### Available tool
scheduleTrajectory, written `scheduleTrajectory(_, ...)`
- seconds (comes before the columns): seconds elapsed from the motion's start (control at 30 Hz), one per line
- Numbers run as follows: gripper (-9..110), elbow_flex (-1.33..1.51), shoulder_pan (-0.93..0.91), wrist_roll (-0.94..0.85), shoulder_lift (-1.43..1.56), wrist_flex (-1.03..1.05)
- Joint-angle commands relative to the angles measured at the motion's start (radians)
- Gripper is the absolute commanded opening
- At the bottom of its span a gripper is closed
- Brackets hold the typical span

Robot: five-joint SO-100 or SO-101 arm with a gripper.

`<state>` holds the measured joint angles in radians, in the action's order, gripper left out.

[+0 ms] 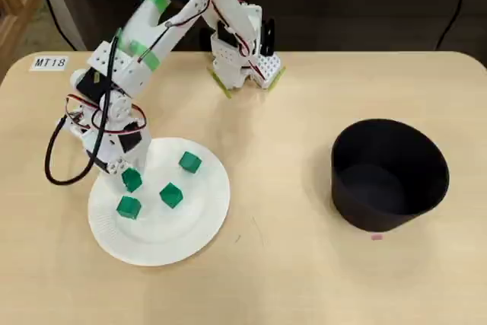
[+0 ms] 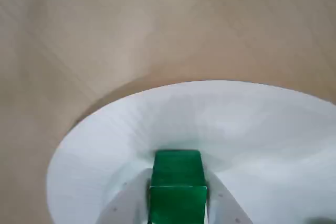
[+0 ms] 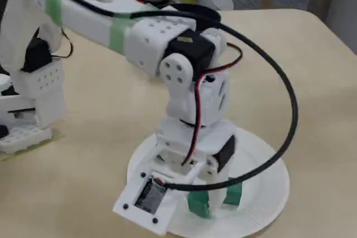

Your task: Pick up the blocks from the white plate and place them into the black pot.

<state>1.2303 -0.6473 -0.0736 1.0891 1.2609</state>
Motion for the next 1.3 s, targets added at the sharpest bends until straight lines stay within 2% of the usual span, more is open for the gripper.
scheduleTrajectory(0.0,-2,-0.071,0.015,-0.005,0.018,-0.005)
scheduleTrajectory(0.17,-2,-0.077,0.041,-0.009,0.169,-0.008)
scheduleTrajectory(0.37,-2,-0.032,0.161,0.008,0.535,0.023)
scheduleTrajectory(0.47,-2,0.091,0.313,0.052,0.741,0.003)
scheduleTrajectory(0.63,-2,0.453,0.673,0.161,1.006,-0.183)
scheduleTrajectory(0.8,-2,0.611,0.969,0.156,1.058,-0.330)
scheduleTrajectory(0.93,-2,0.678,1.129,0.137,1.048,-0.479)
scheduleTrajectory(1.1,-2,0.707,1.243,0.127,0.980,-0.589)
scheduleTrajectory(1.27,-2,0.723,1.276,0.110,0.905,-0.661)
